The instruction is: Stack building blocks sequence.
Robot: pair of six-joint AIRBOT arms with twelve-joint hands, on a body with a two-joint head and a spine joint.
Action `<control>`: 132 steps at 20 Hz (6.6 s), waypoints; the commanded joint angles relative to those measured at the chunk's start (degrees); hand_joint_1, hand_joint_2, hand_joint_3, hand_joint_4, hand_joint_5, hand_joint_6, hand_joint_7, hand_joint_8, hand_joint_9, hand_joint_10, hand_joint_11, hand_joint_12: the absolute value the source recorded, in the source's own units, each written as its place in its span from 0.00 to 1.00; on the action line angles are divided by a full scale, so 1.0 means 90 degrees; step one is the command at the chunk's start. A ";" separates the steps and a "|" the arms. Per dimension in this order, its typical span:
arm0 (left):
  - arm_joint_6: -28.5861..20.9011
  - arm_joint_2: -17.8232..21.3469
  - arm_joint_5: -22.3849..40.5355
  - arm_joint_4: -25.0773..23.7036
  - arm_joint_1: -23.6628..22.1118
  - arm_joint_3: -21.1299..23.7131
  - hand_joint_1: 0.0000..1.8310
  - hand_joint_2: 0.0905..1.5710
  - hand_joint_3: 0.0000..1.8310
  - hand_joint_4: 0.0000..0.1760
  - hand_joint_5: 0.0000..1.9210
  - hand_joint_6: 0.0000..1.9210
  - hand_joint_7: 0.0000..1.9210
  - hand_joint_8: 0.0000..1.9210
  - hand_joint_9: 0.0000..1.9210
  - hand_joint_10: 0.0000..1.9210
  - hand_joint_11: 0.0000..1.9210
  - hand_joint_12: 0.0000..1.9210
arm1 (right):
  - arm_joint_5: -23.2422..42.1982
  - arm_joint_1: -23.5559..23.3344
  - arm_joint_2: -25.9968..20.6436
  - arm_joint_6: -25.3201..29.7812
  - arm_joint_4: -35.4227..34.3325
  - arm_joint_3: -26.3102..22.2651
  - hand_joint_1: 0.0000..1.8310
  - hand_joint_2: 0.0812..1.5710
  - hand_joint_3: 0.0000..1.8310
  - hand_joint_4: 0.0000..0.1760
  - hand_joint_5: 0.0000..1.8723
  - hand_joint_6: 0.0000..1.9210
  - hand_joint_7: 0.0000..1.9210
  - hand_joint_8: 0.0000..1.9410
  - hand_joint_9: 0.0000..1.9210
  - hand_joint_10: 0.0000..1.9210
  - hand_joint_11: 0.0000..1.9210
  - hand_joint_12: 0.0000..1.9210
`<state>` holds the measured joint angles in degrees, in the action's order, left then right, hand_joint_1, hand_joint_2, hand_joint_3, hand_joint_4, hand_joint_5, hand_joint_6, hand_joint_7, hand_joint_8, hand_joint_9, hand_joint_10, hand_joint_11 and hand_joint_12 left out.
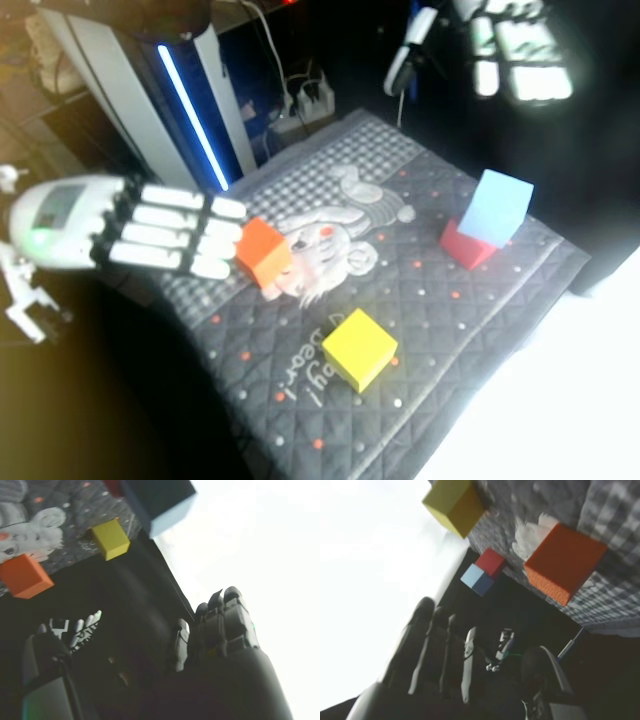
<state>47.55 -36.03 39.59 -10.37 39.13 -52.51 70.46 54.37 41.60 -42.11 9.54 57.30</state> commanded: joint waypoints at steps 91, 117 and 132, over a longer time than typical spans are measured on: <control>-0.1127 -0.0745 0.3479 0.2191 0.2870 -0.0174 0.51 0.44 0.00 0.59 0.03 0.00 0.00 0.00 0.00 0.00 0.00 0.00 | -0.3138 -0.3686 0.3444 0.0445 -0.0562 0.3905 0.74 0.69 0.00 0.00 0.51 0.56 0.50 0.50 0.51 0.53 0.55 0.44; -0.1144 -0.0755 0.3670 0.2252 0.2890 -0.0156 0.48 0.45 0.00 0.66 0.03 0.00 0.00 0.00 0.00 0.00 0.00 0.00 | -0.2117 -0.3684 0.2814 0.0445 -0.0376 0.2906 0.41 0.55 0.00 0.69 0.00 0.00 0.02 0.01 0.05 0.01 0.00 0.48; -0.0825 -0.0820 0.5508 0.2901 0.3579 0.0335 0.46 0.49 0.01 0.82 0.00 0.00 0.00 0.00 0.00 0.00 0.00 0.00 | 0.2321 0.0156 0.0861 0.0086 -0.1951 0.0340 0.50 0.60 0.00 0.58 0.01 0.00 0.01 0.00 0.00 0.00 0.00 0.12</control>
<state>40.34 -43.42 81.89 16.10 72.69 -49.19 83.92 59.83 48.84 -41.41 -8.75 58.87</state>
